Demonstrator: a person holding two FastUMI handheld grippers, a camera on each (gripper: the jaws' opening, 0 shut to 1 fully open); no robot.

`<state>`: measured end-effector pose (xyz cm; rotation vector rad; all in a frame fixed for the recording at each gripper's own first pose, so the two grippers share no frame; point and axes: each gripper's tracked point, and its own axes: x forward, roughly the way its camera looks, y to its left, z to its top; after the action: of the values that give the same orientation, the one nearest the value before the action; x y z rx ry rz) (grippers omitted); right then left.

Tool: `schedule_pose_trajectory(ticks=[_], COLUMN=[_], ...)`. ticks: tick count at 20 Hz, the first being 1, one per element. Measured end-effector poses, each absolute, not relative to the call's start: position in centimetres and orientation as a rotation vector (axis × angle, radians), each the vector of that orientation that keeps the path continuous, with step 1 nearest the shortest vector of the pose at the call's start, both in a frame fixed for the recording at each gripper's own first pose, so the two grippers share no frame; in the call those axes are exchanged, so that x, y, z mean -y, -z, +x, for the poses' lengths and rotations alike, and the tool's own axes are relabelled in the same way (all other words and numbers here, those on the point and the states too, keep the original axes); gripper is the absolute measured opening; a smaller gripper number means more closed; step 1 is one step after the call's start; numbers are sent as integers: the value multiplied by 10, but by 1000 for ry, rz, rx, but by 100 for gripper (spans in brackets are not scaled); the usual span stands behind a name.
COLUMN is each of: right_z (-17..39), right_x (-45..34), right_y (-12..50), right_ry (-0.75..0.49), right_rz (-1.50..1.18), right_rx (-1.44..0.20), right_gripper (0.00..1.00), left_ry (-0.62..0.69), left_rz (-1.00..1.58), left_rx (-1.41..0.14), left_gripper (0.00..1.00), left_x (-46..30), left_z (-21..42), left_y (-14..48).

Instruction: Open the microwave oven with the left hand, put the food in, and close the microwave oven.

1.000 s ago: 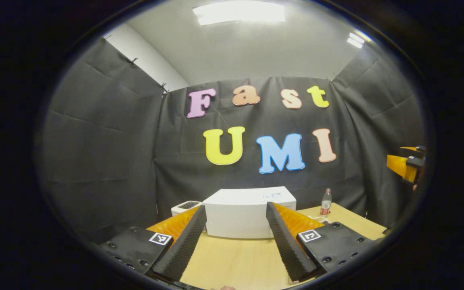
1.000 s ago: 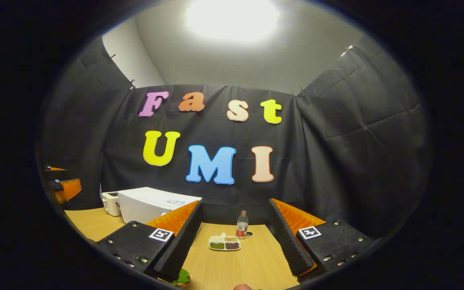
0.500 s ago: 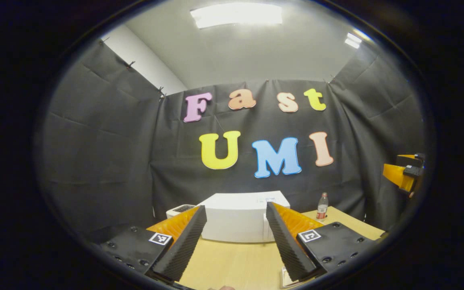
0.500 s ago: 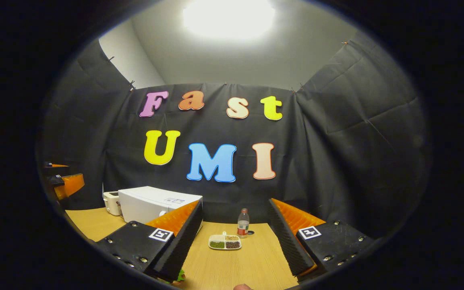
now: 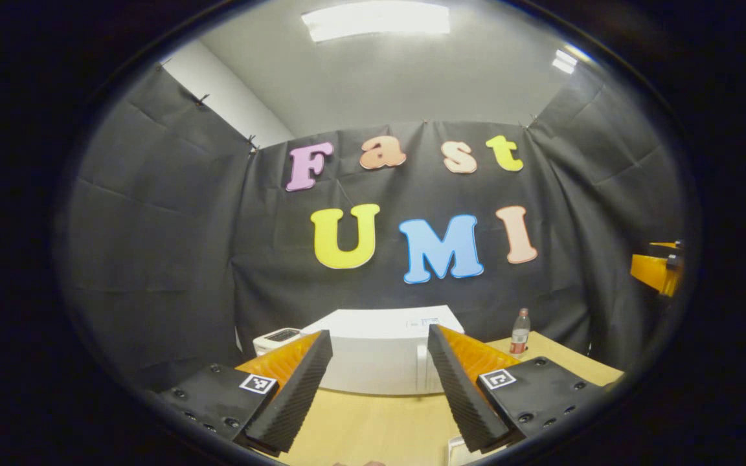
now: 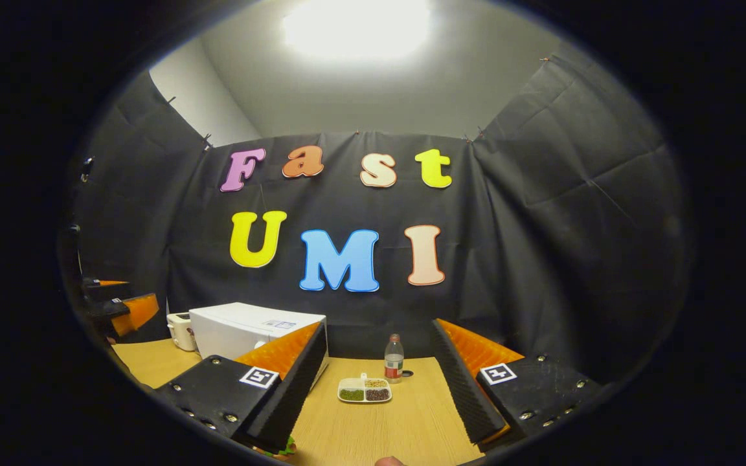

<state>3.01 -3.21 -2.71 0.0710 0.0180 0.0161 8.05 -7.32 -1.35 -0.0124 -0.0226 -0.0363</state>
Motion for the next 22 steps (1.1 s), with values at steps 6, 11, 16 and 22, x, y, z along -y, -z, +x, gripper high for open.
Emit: schedule_pose_trajectory(ticks=[6, 11, 16, 22], right_z=[42, 51, 58, 58], right_x=[20, 15, 20, 28], right_y=[19, 22, 26, 36], right_ry=[62, 124, 206, 308], right_rz=[54, 22, -11, -48], right_rx=[-3, -12, -25, -73], right_gripper=[97, 97, 97, 97], left_ry=[133, 215, 271, 314], left_rz=[-35, -30, -43, -43], left_rx=[-11, -36, -95, -196], left_gripper=[100, 98, 98, 93], left_x=[92, 115, 138, 161], left_z=[162, 219, 271, 319], left_y=[50, 79, 123, 183])
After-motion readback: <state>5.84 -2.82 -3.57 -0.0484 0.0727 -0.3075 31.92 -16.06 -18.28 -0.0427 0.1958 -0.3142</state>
